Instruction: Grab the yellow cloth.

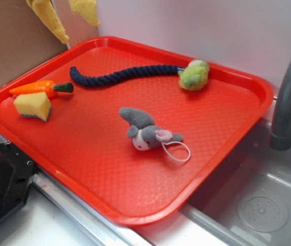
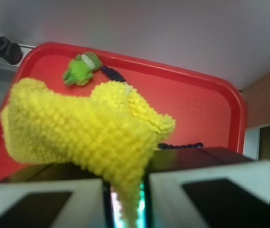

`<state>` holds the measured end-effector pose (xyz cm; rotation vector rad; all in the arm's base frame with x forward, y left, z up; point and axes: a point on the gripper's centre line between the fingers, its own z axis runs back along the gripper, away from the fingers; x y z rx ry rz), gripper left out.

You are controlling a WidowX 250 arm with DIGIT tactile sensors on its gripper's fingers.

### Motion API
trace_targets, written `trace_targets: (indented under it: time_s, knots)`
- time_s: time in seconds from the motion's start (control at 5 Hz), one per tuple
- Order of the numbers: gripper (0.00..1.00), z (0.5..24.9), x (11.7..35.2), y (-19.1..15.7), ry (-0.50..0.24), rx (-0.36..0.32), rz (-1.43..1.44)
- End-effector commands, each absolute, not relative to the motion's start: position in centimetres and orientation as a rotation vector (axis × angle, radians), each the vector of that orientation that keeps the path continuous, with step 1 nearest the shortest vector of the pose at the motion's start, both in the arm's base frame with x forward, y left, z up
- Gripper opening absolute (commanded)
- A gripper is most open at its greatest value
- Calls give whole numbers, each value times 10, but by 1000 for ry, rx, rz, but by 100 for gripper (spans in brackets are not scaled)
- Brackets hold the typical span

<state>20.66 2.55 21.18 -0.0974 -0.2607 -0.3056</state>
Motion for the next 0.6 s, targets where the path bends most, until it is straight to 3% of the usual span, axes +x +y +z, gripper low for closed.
trace_targets:
  time_s: [0.0, 0.4]
  knots:
    - [0, 224, 226, 14, -166, -149, -201]
    - [0, 218, 230, 22, -160, -128, -169]
